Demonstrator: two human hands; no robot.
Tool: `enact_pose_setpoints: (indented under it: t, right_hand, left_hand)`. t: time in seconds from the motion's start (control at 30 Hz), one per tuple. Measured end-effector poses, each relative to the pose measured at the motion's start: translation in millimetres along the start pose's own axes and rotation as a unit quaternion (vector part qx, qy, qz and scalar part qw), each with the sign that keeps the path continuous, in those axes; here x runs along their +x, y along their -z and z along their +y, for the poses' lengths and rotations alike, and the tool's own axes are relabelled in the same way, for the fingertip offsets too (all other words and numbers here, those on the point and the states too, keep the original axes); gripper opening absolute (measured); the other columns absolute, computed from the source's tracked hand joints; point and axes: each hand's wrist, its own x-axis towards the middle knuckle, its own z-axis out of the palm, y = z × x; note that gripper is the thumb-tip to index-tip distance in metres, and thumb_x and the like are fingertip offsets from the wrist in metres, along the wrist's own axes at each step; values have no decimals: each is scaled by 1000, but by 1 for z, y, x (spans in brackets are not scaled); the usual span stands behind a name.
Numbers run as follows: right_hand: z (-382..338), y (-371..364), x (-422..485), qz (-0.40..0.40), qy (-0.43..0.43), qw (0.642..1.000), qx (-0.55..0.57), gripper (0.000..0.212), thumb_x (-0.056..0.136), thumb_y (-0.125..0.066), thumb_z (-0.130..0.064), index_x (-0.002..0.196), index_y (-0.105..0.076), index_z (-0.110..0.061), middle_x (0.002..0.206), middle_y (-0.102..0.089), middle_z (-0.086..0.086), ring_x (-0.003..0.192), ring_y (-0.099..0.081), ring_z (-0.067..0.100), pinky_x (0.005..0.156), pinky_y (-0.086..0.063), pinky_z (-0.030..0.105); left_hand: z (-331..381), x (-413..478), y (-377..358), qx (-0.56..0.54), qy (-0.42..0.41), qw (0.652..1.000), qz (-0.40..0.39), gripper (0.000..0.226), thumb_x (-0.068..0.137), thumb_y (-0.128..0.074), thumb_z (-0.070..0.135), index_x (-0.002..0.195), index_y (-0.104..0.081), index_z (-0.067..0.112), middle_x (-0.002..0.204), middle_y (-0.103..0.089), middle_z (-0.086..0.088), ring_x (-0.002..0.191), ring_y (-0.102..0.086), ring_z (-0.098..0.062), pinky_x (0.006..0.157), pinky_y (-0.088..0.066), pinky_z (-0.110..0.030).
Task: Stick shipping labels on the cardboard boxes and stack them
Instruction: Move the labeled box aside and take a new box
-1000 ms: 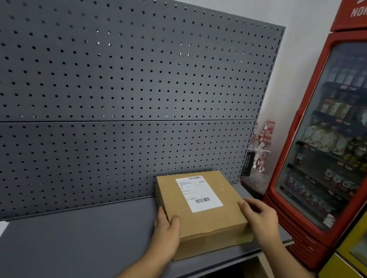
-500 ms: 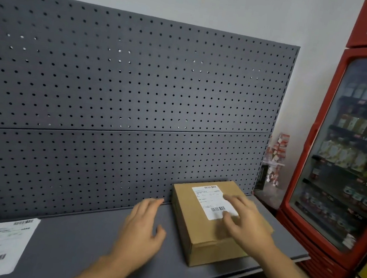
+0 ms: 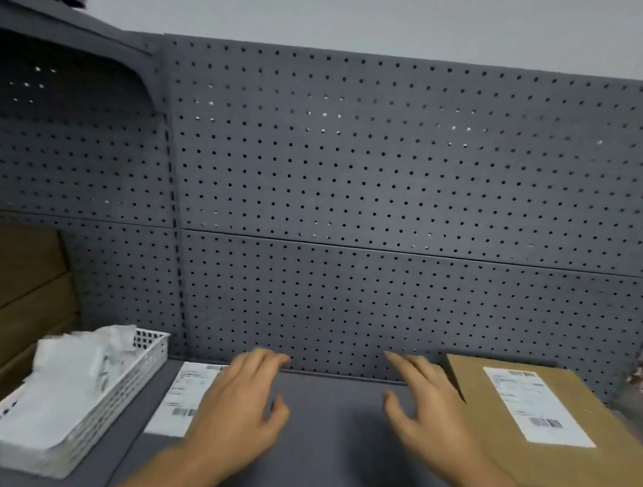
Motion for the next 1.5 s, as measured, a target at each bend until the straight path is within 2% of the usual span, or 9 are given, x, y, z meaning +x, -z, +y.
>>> enact_pose_setpoints:
  t: [0.13,0.27,0.43,0.73,0.97,1.13,1.33,1.43,1.5]
  right_hand:
    - [-56,-27,24,-25,46,999,5,56,100,-51,-44,153,-43,-29,134,-51,-16,124,-46,8,95,-42,23]
    - [-112,-58,45,-55,87,994,26,57,101,-49,-43,155,-40,-28,147,-48,-15,135,-43,7,109,-38,23]
    - [-184,-93,68,-75,127,988,42,57,101,-50,-43,155,-41,-27,154,-46,-13,144,-38,8,115,-35,26]
    - [-322,-134,111,-67,206,972,85,52,102,-50,-42,152,-45,-29,153,-47,-13,142,-41,9,111,-39,26]
    - [-420,-156,136,-40,216,960,171,49,101,-52,-39,149,-49,-29,142,-52,-14,133,-45,8,99,-41,20]
    - [-476,-176,144,-47,178,964,194,55,99,-51,-50,151,-45,-33,159,-40,-7,148,-34,15,114,-40,36]
    - [-512,-193,141,-52,117,963,237,70,97,-48,-63,157,-33,-32,163,-32,-5,148,-33,20,115,-37,37]
    - [-519,-202,141,-83,67,955,278,82,92,-47,-73,160,-21,-35,168,-18,-6,152,-29,21,117,-37,41]
    - [-522,-208,142,-106,39,938,327,76,88,-51,-70,154,-28,-41,161,-32,-7,145,-38,17,111,-43,40]
  left_hand:
    - [-54,-15,39,35,43,998,24,55,90,-51,35,144,-47,28,137,-51,14,130,-46,-10,108,-39,-25]
    - [-108,-34,78,78,80,993,38,58,90,-52,35,147,-46,26,144,-52,9,134,-46,-15,112,-40,-30]
    - [-163,-55,129,117,101,985,69,53,91,-49,35,144,-45,27,136,-51,10,127,-48,-14,105,-42,-29]
    - [-257,-74,246,116,137,970,166,50,93,-60,27,141,-51,20,130,-53,7,125,-49,-14,107,-45,-34]
    - [-327,-82,311,121,182,956,194,55,91,-52,42,141,-52,20,134,-53,3,128,-47,-21,109,-43,-41]
    - [-376,-79,329,144,241,948,152,56,92,-51,45,143,-51,21,137,-54,-1,129,-49,-26,108,-43,-44]
    - [-435,-78,340,154,304,930,134,65,86,-41,62,132,-60,21,127,-61,-5,119,-57,-31,98,-50,-43]
    - [-454,-76,349,56,357,923,133,65,84,-46,67,136,-54,28,134,-57,-6,123,-56,-35,101,-49,-47]
    - [-467,-75,351,-25,384,915,123,67,85,-49,67,140,-50,30,139,-55,-6,125,-56,-33,102,-49,-47]
